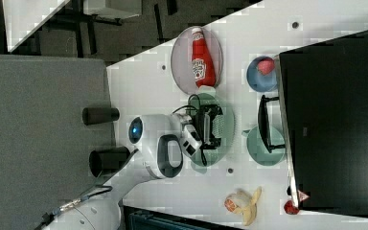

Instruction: Drag strainer left to right.

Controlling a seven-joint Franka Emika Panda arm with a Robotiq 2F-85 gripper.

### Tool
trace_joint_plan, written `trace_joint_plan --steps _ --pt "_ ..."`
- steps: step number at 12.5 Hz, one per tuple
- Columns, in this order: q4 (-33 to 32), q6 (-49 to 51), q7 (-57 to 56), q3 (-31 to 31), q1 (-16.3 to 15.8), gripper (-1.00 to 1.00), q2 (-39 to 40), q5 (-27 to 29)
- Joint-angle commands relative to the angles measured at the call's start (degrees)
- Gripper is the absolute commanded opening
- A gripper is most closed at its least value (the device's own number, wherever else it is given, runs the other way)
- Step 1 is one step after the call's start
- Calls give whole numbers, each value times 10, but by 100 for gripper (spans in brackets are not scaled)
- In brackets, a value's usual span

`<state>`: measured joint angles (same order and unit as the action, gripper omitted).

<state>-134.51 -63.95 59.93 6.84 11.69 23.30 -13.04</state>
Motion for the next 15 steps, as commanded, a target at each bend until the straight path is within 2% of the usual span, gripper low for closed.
trace_joint_plan --steps 1,7,9,13,15 --pt "-2 3 -92 -9 8 100 -1 -2" --pt "-2 -3 -143 -51 18 100 -2 -2" --pt "2 -14 -146 -46 17 100 -9 -2" --pt "4 19 -280 -8 17 100 -98 -2" --pt "23 90 -358 6 17 100 -162 -1"
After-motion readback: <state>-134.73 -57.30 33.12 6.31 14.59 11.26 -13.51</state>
